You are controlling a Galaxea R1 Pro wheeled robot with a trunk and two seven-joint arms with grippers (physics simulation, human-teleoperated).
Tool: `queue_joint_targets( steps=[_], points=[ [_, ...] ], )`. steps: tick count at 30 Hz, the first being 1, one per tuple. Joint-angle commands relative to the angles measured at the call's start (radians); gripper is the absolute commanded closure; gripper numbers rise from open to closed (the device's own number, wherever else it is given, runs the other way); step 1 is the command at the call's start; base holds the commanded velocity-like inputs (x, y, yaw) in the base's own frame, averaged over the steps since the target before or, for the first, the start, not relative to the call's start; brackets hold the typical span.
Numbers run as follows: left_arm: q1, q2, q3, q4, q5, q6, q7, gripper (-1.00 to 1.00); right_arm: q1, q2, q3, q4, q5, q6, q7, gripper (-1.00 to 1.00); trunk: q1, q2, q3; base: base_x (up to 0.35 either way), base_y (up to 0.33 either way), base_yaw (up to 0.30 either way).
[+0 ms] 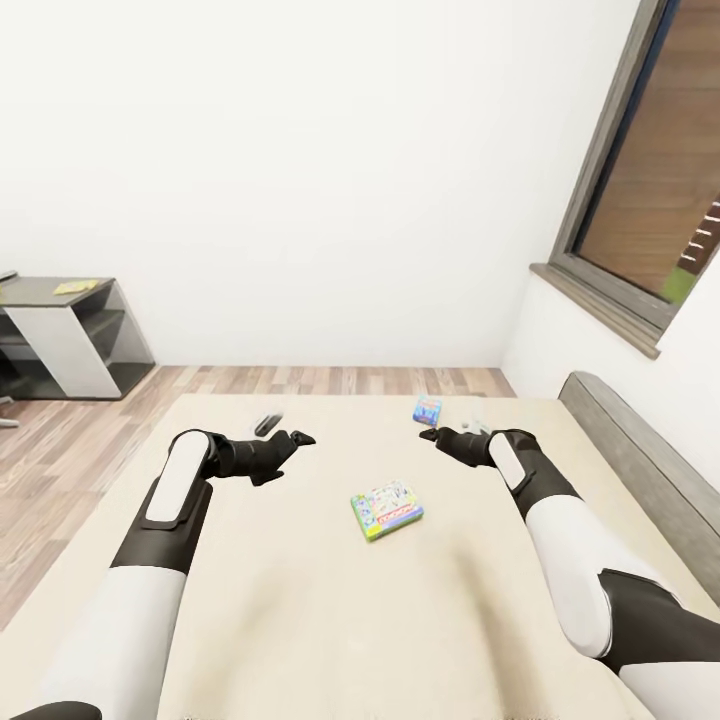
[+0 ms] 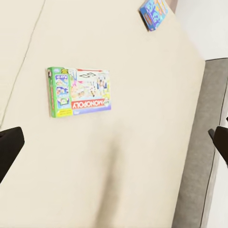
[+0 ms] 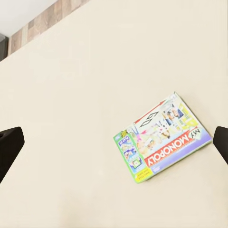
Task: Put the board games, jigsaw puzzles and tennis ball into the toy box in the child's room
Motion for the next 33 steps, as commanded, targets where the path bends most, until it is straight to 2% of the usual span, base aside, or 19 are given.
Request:
queue_joint_targets(
  steps=[1, 33],
  points=[
    [-0.001, -0.001, 0.002, 0.0, 0.01, 0.003, 0.01, -1.0, -0.001, 0.001, -0.009, -0.001, 0.003, 0.007, 0.004, -1.0, 0.0, -0.001, -0.003, 0.0, 0.0, 0.0],
    [0.003, 0.001, 0.002, 0.006, 0.011, 0.003, 0.01, -1.0, -0.002, -0.012, -0.012, -0.011, 0.001, 0.017, 0.004, -1.0, 0.0, -0.001, -0.055, 0.0, 0.0, 0.0]
  ],
)
